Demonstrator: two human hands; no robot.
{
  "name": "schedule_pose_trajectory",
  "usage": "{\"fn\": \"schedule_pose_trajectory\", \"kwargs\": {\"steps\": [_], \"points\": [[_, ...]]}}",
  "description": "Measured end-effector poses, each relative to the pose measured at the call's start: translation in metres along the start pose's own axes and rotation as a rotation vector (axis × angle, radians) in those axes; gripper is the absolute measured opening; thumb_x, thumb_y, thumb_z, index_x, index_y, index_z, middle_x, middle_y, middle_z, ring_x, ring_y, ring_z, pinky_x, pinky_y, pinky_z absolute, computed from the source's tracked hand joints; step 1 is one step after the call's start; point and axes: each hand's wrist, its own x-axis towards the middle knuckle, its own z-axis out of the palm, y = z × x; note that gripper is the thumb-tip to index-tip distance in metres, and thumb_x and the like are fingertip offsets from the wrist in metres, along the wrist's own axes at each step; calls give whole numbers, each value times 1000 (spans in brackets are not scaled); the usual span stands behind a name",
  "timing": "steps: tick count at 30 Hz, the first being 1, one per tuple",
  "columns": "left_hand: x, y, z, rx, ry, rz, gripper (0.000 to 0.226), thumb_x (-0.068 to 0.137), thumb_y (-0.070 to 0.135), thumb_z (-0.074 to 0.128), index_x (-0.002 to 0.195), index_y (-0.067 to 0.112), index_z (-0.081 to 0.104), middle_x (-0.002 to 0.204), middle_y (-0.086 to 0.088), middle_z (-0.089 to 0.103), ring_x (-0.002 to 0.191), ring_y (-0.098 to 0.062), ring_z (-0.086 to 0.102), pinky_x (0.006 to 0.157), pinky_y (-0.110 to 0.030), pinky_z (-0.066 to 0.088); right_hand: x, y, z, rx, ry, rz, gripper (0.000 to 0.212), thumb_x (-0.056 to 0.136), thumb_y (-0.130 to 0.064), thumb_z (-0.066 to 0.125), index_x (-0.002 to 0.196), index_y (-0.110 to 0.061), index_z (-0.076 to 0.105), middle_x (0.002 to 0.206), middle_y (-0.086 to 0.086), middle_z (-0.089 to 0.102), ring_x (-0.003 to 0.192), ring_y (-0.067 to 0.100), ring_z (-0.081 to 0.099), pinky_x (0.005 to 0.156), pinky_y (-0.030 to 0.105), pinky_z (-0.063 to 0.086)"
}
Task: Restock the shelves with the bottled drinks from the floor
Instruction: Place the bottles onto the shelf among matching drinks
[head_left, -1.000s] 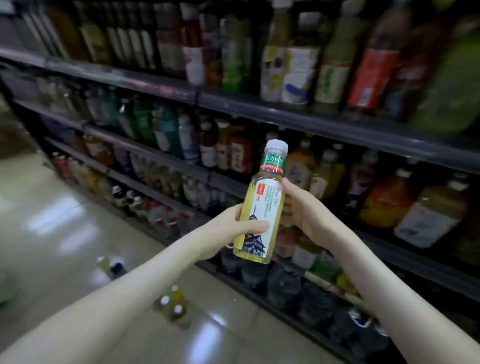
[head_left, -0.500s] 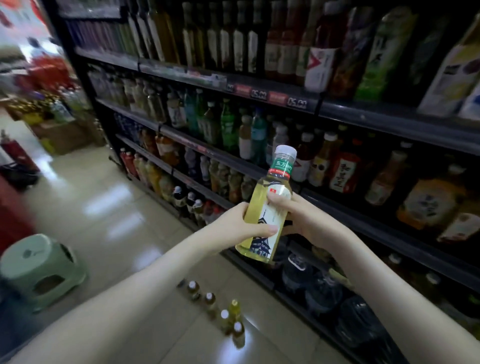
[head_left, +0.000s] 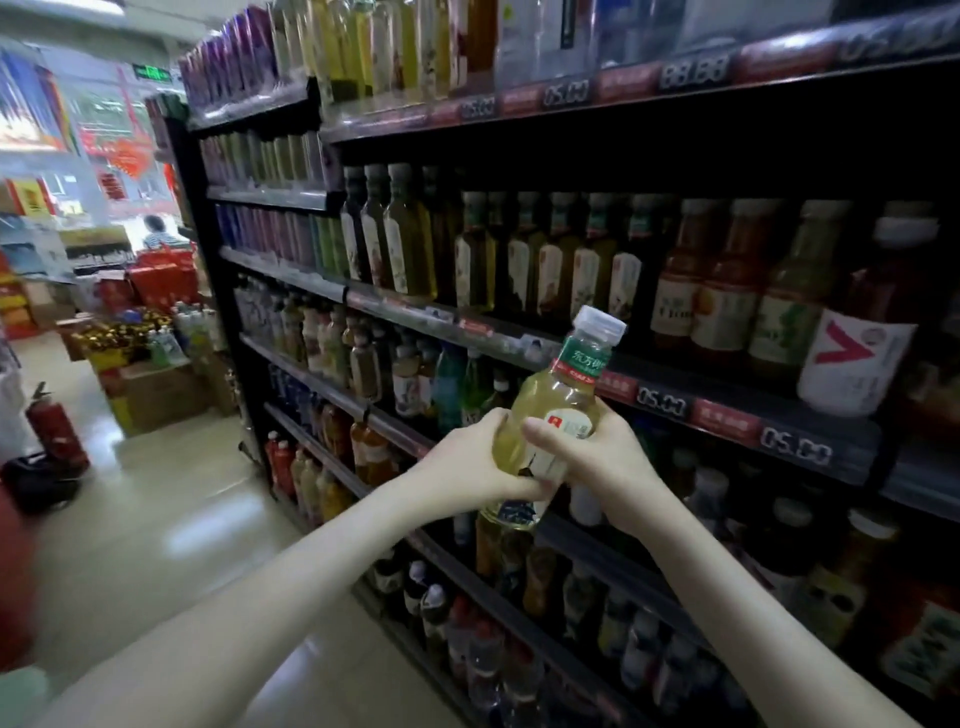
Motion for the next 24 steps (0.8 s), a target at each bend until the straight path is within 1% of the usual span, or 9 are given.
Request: {"fn": "schedule_pose_trajectory", "kwargs": {"steps": [1, 3, 7, 10, 12, 16, 19, 21, 24], "points": [[14, -10, -11, 30, 42, 34, 71, 67, 50, 78, 127, 35, 42, 111, 14, 59, 97, -3, 59, 82, -26, 52, 16, 0, 11, -59, 57, -37, 51, 68, -31, 86, 112, -22, 61, 98, -4, 73, 89, 9, 70, 78, 33, 57], [40, -29, -31, 82, 129, 126, 74, 66, 54, 76, 129, 36, 41, 116, 13, 56, 103, -7, 57, 88, -33, 52, 46, -1, 33, -163, 162, -107, 56, 65, -32, 87, 114, -27, 58, 101, -9, 70, 93, 5, 67, 83, 30, 55], [90, -78, -80, 5, 158, 306, 70, 78, 55, 70, 137, 30, 40, 126, 14, 50, 113, -4, 49, 95, -27, 45, 100, -5, 78, -214, 337, -193, 59, 63, -48, 82, 113, -30, 57, 101, -13, 69, 93, 3, 66, 82, 27, 53], [135, -119, -124, -99, 170, 373, 60, 88, 64, 44, 134, 26, 48, 126, 10, 55, 114, -6, 53, 95, -27, 47, 138, -12, 106, -203, 481, -207, 66, 58, -56, 74, 114, -24, 59, 99, -11, 70, 89, 1, 66, 74, 18, 51], [169, -141, -148, -121, 240, 348, 52, 93, 58, 40, 131, 25, 51, 124, 7, 56, 114, -9, 54, 93, -26, 47, 161, -20, 116, -192, 549, -229, 62, 59, -52, 74, 112, -21, 60, 98, -9, 71, 86, 0, 66, 71, 17, 49], [233, -161, -174, -93, 299, 285, 42, 98, 32, 51, 138, 23, 42, 131, 3, 48, 100, -7, 50, 82, -22, 42, 194, -34, 123, -221, 695, -246, 47, 67, -41, 77, 107, -27, 57, 97, -12, 70, 88, 3, 67, 78, 33, 54], [271, -160, -174, -122, 273, 251, 51, 96, 30, 54, 142, 18, 36, 139, -3, 45, 111, -17, 55, 90, -30, 48, 206, -40, 121, -280, 795, -256, 55, 67, -42, 76, 114, -23, 56, 102, -10, 67, 95, 7, 64, 84, 35, 53], [293, -157, -168, -99, 229, 230, 62, 95, 32, 57, 147, 12, 29, 142, -8, 42, 126, -25, 47, 99, -34, 43, 211, -41, 119, -302, 852, -261, 56, 68, -40, 78, 116, -20, 56, 103, -7, 68, 97, 10, 65, 86, 34, 52], [320, -150, -162, -109, 186, 221, 74, 90, 34, 63, 147, 8, 24, 140, -16, 43, 126, -30, 45, 102, -38, 43, 217, -36, 114, -309, 925, -273, 52, 72, -32, 80, 116, -18, 55, 103, -5, 68, 96, 10, 65, 85, 31, 52]]}}
